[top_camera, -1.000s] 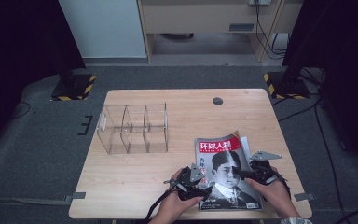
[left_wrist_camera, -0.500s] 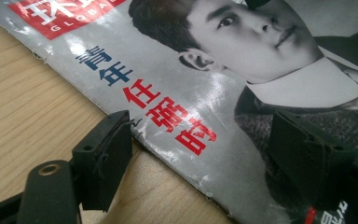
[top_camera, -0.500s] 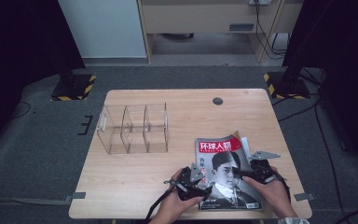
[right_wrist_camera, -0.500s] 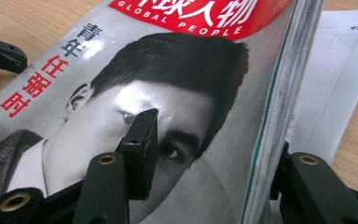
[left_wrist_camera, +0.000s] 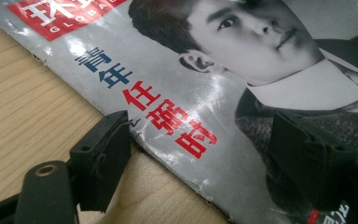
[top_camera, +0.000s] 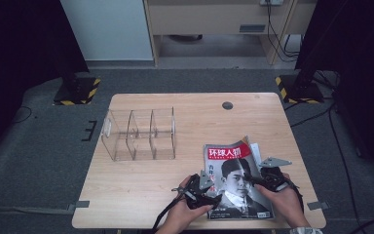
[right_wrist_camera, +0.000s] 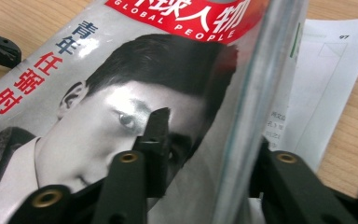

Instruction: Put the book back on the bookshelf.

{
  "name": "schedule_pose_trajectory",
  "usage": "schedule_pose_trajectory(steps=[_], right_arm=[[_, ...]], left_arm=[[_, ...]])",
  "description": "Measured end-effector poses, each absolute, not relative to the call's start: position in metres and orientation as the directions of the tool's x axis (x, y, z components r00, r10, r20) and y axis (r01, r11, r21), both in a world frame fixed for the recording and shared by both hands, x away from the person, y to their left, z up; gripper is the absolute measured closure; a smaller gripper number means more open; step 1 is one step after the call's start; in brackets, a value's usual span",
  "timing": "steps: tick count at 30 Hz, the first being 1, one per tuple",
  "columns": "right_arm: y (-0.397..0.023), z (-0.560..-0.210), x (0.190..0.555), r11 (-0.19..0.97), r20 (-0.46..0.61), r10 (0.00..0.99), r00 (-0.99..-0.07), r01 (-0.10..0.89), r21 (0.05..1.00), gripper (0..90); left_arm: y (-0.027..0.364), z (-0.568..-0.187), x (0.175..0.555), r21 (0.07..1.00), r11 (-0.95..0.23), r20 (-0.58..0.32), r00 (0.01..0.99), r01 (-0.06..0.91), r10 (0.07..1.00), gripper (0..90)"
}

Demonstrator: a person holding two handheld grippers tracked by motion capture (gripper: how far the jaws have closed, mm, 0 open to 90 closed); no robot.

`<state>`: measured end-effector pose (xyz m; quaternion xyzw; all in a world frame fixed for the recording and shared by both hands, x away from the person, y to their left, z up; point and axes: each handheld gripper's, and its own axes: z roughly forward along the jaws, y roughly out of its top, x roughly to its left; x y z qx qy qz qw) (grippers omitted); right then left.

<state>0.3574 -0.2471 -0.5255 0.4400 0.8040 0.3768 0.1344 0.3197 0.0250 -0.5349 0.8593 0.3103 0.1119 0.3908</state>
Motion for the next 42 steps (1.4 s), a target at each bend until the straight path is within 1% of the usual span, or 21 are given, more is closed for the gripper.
schedule_pose_trajectory(steps=[1, 2, 3, 4, 9, 10, 12, 13, 14, 15, 17, 18, 21, 23, 26, 27, 30, 34, 37, 40, 42], right_arm=[[-0.248, -0.524, 0.358, 0.32, 0.123, 0.814, -0.568, 0.614, 0.722, 70.2], [-0.248, -0.524, 0.358, 0.32, 0.123, 0.814, -0.568, 0.614, 0.722, 70.2], [-0.248, -0.522, 0.358, 0.303, 0.142, 0.819, -0.555, 0.63, 0.716, 75.1], [-0.248, -0.522, 0.358, 0.303, 0.142, 0.819, -0.555, 0.63, 0.716, 75.1], [-0.249, -0.52, 0.359, 0.286, 0.155, 0.821, -0.55, 0.631, 0.721, 81.8], [-0.249, -0.519, 0.359, 0.287, 0.154, 0.82, -0.552, 0.628, 0.723, 83.2], [-0.248, -0.518, 0.359, 0.289, 0.147, 0.822, -0.551, 0.624, 0.726, 84.4], [-0.248, -0.518, 0.359, 0.289, 0.147, 0.822, -0.551, 0.624, 0.726, 84.4], [-0.248, -0.517, 0.36, 0.286, 0.144, 0.823, -0.549, 0.621, 0.73, 85.4], [-0.249, -0.517, 0.36, 0.291, 0.138, 0.823, -0.551, 0.617, 0.731, 85.6], [-0.249, -0.517, 0.361, 0.298, 0.128, 0.822, -0.555, 0.611, 0.733, 85.8], [-0.249, -0.517, 0.361, 0.298, 0.128, 0.822, -0.555, 0.611, 0.733, 85.8], [-0.248, -0.516, 0.361, 0.299, 0.123, 0.821, -0.557, 0.604, 0.738, 86.6], [-0.248, -0.515, 0.36, 0.294, 0.126, 0.821, -0.556, 0.602, 0.742, 86.9], [-0.247, -0.513, 0.361, 0.294, 0.12, 0.819, -0.561, 0.591, 0.751, 87.3], [-0.247, -0.512, 0.361, 0.29, 0.122, 0.82, -0.559, 0.591, 0.753, 87.4], [-0.246, -0.51, 0.361, 0.275, 0.121, 0.825, -0.552, 0.578, 0.768, 87.5], [-0.247, -0.507, 0.361, 0.264, 0.124, 0.823, -0.554, 0.566, 0.781, 87.5], [-0.247, -0.506, 0.361, 0.257, 0.125, 0.822, -0.555, 0.558, 0.789, 87.6], [-0.248, -0.504, 0.361, 0.255, 0.123, 0.821, -0.557, 0.551, 0.794, 87.6], [-0.248, -0.502, 0.361, 0.243, 0.128, 0.823, -0.553, 0.548, 0.8, 87.6]], left_arm=[[0.025, -0.535, 0.32, 0.741, -0.502, -0.051, 0.783, 0.446, 0.62, 19.7], [0.025, -0.535, 0.32, 0.741, -0.502, -0.052, 0.783, 0.446, 0.619, 19.7], [0.025, -0.535, 0.32, 0.74, -0.503, -0.053, 0.784, 0.446, 0.618, 19.7], [0.025, -0.535, 0.32, 0.74, -0.503, -0.053, 0.784, 0.446, 0.618, 19.6], [0.025, -0.535, 0.323, 0.738, -0.508, -0.055, 0.79, 0.444, 0.611, 18.1], [0.024, -0.535, 0.324, 0.737, -0.508, -0.057, 0.79, 0.445, 0.61, 15.5], [0.023, -0.535, 0.326, 0.73, -0.524, -0.067, 0.809, 0.439, 0.584, 6.9], [0.023, -0.536, 0.327, 0.726, -0.535, -0.069, 0.82, 0.432, 0.568, 6.9], [0.022, -0.536, 0.328, 0.724, -0.538, -0.073, 0.824, 0.431, 0.562, 4.1], [0.022, -0.536, 0.33, 0.725, -0.536, -0.076, 0.823, 0.433, 0.563, 4.1], [0.026, -0.535, 0.34, 0.73, -0.502, -0.098, 0.799, 0.463, 0.594, 4.2], [0.026, -0.535, 0.34, 0.73, -0.502, -0.098, 0.799, 0.463, 0.594, 5.0], [0.035, -0.534, 0.351, 0.756, -0.435, -0.125, 0.76, 0.489, 0.638, 5.6], [0.041, -0.533, 0.356, 0.784, -0.391, -0.122, 0.737, 0.482, 0.665, 5.9], [0.048, -0.531, 0.362, 0.812, -0.323, -0.146, 0.705, 0.486, 0.694, 5.8], [0.049, -0.53, 0.363, 0.812, -0.323, -0.146, 0.706, 0.486, 0.693, 5.8], [0.048, -0.521, 0.365, 0.821, -0.347, -0.11, 0.722, 0.453, 0.683, 5.7], [0.046, -0.514, 0.367, 0.82, -0.352, -0.112, 0.73, 0.451, 0.675, 5.7], [0.044, -0.511, 0.375, 0.814, -0.344, -0.132, 0.726, 0.467, 0.675, 5.7], [0.04, -0.511, 0.385, 0.805, -0.366, -0.114, 0.727, 0.466, 0.677, 6.8], [0.041, -0.511, 0.388, 0.812, -0.355, -0.114, 0.722, 0.464, 0.683, 7.7]])
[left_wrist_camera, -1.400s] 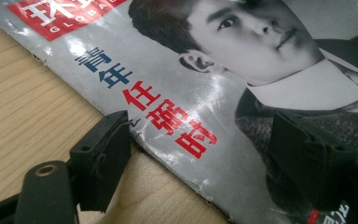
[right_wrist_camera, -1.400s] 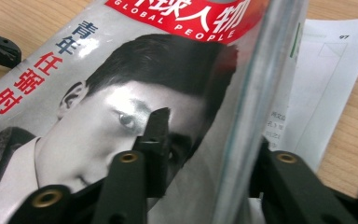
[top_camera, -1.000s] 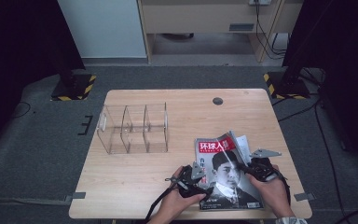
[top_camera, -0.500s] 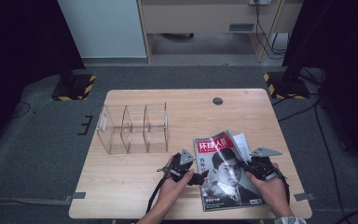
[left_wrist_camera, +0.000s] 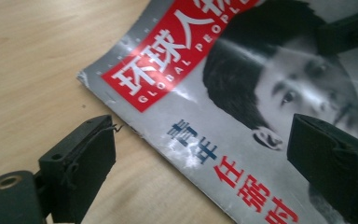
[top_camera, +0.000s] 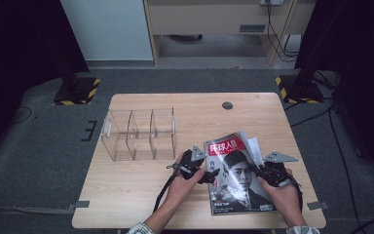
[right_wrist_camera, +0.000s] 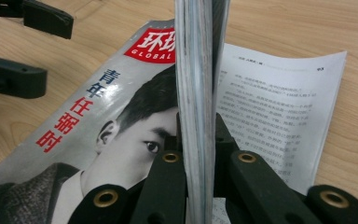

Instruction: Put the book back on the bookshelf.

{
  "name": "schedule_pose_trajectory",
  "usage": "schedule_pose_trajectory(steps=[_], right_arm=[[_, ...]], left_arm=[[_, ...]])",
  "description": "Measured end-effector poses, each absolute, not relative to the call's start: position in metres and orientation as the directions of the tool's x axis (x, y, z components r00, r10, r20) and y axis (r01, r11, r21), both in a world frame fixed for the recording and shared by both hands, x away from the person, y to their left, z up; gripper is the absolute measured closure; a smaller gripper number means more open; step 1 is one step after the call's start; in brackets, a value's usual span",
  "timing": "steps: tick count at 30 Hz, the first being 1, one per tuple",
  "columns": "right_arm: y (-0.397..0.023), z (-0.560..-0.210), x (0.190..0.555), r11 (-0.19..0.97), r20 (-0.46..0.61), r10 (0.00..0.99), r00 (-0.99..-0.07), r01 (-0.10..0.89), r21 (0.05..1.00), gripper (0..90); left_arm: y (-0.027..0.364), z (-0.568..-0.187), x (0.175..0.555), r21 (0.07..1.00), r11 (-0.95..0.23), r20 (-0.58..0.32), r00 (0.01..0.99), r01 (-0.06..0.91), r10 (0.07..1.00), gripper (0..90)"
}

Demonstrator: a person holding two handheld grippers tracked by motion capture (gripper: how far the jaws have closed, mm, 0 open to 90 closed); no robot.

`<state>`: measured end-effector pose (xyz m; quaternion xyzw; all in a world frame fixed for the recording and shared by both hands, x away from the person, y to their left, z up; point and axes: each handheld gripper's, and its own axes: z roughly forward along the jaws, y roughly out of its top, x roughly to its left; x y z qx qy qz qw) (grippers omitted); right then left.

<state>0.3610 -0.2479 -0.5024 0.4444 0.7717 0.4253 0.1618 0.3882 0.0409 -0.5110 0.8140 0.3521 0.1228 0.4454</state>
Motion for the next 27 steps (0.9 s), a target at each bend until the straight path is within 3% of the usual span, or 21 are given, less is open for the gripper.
schedule_pose_trajectory(steps=[27], right_arm=[[-0.251, -0.479, 0.35, 0.155, 0.165, 0.78, -0.603, 0.442, 0.884, 87.7]], left_arm=[[0.031, -0.534, 0.381, 0.763, -0.397, -0.187, 0.762, 0.51, 0.62, 9.7]])
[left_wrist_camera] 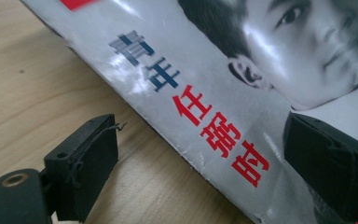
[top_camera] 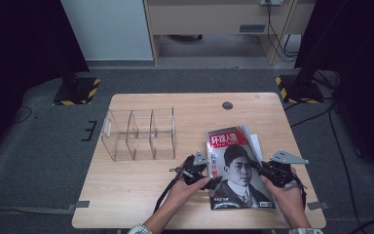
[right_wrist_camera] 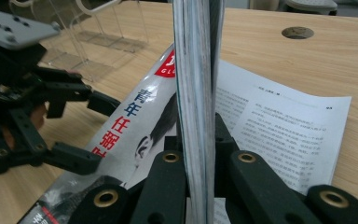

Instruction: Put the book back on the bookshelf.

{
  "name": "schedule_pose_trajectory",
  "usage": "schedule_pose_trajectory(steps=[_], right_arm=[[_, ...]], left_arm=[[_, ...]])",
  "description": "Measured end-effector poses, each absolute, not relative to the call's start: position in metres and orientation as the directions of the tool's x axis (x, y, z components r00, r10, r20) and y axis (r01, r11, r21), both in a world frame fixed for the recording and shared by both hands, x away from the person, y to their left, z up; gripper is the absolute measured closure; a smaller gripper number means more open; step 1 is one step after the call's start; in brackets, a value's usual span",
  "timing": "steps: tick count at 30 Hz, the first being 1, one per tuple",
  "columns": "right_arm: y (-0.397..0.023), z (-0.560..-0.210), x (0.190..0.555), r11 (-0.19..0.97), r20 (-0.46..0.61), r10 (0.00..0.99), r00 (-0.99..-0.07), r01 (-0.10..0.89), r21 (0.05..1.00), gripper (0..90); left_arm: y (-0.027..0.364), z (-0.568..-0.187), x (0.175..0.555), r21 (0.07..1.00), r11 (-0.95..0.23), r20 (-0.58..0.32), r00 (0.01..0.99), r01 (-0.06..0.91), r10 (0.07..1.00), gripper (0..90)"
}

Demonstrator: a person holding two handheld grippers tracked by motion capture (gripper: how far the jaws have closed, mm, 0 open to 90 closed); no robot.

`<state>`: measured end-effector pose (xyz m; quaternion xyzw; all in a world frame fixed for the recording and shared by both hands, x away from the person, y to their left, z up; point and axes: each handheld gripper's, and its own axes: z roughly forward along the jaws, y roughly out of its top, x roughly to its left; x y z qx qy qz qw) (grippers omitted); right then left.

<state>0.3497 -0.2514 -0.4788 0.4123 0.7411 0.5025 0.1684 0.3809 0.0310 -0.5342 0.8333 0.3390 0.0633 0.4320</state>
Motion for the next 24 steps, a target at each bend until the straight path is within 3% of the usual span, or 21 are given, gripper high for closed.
schedule_pose_trajectory(steps=[7, 16, 21, 24], right_arm=[[-0.252, -0.484, 0.352, 0.13, 0.214, 0.757, -0.618, 0.464, 0.876, 87.7], [-0.256, -0.508, 0.361, 0.11, 0.327, 0.744, -0.582, 0.59, 0.8, 87.5], [-0.249, -0.511, 0.361, 0.177, 0.279, 0.753, -0.596, 0.591, 0.787, 86.3], [-0.244, -0.513, 0.36, 0.272, 0.152, 0.788, -0.597, 0.559, 0.783, 79.8]], left_arm=[[0.024, -0.536, 0.377, 0.753, -0.402, -0.203, 0.766, 0.52, 0.61, 16.8], [0.029, -0.534, 0.379, 0.748, -0.386, -0.218, 0.75, 0.54, 0.625, 28.8], [0.028, -0.534, 0.377, 0.75, -0.402, -0.191, 0.753, 0.526, 0.63, 30.2], [0.028, -0.534, 0.376, 0.753, -0.408, -0.175, 0.755, 0.516, 0.632, 32.4]])
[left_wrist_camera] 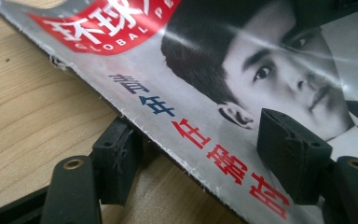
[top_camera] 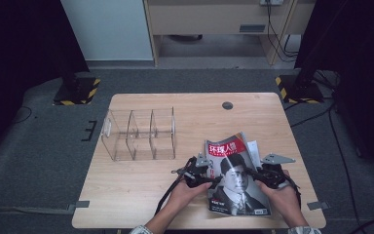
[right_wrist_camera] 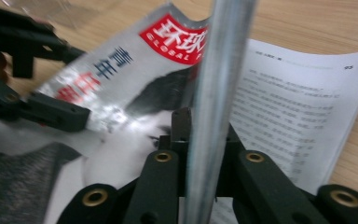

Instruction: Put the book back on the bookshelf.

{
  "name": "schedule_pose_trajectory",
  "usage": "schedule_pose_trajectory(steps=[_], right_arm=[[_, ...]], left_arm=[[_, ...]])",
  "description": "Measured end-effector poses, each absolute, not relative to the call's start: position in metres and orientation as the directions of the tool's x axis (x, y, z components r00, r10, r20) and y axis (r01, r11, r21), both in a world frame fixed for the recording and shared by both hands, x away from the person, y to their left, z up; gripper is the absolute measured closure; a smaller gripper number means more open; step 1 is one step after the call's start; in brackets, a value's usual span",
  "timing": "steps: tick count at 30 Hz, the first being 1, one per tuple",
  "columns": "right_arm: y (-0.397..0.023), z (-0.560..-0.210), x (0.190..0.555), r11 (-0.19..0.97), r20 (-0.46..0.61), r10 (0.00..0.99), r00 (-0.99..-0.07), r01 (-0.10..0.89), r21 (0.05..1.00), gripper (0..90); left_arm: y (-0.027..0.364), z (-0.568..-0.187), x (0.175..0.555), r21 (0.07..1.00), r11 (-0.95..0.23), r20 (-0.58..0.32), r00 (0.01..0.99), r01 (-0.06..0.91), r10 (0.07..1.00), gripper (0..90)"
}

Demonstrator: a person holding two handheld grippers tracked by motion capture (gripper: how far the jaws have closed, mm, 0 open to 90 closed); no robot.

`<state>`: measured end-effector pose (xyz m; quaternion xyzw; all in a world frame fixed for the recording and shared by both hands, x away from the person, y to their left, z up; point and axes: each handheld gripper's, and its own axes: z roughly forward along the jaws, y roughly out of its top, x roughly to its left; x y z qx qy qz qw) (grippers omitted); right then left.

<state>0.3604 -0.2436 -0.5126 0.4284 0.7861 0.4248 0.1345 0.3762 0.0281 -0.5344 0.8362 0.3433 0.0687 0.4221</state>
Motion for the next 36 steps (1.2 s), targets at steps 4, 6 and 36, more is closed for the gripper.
schedule_pose_trajectory(steps=[4, 6, 36], right_arm=[[-0.243, -0.518, 0.362, 0.291, 0.131, 0.804, -0.579, 0.576, 0.764, 68.3], [-0.244, -0.521, 0.364, 0.289, 0.136, 0.81, -0.57, 0.59, 0.754, 63.0], [-0.261, -0.534, 0.367, 0.278, 0.066, 0.879, -0.473, 0.62, 0.733, 28.1]], left_arm=[[0.027, -0.535, 0.375, 0.756, -0.415, -0.159, 0.756, 0.507, 0.634, 32.7], [0.027, -0.535, 0.375, 0.757, -0.417, -0.154, 0.757, 0.503, 0.635, 33.3], [0.024, -0.536, 0.374, 0.751, -0.423, -0.176, 0.771, 0.507, 0.612, 15.8]])
